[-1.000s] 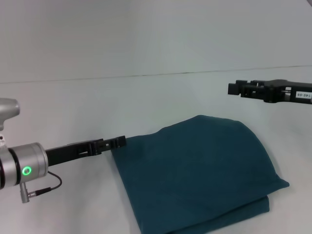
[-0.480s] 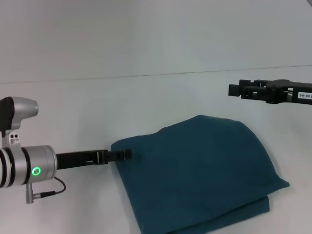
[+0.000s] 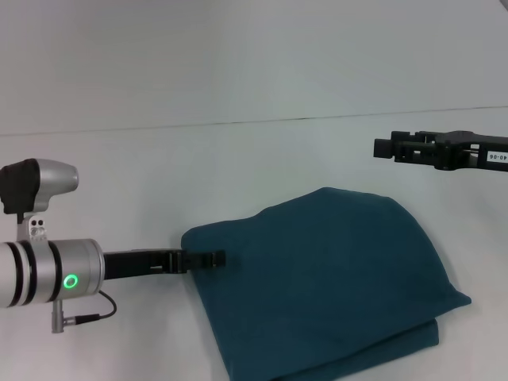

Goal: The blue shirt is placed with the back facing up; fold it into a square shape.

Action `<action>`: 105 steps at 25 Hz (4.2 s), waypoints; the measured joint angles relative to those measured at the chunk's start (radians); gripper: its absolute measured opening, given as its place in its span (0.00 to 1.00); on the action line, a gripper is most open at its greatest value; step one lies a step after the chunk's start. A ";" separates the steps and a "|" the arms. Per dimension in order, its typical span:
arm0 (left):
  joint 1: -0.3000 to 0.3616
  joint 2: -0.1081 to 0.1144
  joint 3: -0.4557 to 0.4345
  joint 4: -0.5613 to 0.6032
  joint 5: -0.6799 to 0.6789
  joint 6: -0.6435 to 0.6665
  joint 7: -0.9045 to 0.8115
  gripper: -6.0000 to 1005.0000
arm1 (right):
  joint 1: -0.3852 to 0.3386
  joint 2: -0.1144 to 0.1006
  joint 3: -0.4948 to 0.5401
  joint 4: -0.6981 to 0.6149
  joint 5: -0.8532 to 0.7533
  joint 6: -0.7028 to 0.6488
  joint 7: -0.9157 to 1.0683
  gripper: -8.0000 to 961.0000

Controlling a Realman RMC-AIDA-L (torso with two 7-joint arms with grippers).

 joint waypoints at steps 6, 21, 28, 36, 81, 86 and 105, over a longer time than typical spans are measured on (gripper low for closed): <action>-0.005 -0.006 0.009 0.000 0.000 -0.001 0.005 0.81 | 0.000 0.001 -0.001 0.000 0.001 0.002 -0.001 0.74; -0.025 -0.008 0.038 0.001 0.000 -0.045 0.015 0.73 | 0.001 0.006 -0.001 0.000 0.001 0.000 -0.003 0.74; -0.024 -0.011 0.039 0.004 0.000 -0.049 0.016 0.38 | 0.001 0.006 -0.001 -0.001 0.001 0.000 -0.005 0.74; -0.024 -0.008 0.032 0.005 0.000 -0.067 0.021 0.22 | 0.001 0.014 -0.001 -0.002 0.001 0.007 -0.011 0.74; -0.058 0.006 -0.041 0.057 -0.010 -0.207 0.015 0.05 | 0.012 0.048 -0.002 0.025 -0.001 0.043 -0.059 0.73; -0.018 0.003 -0.045 0.100 -0.011 -0.170 0.010 0.08 | 0.012 0.048 -0.004 0.025 -0.001 0.041 -0.059 0.73; 0.256 -0.042 -0.284 0.274 -0.216 0.492 0.339 0.67 | -0.049 0.104 -0.036 0.040 -0.001 -0.161 -0.333 0.74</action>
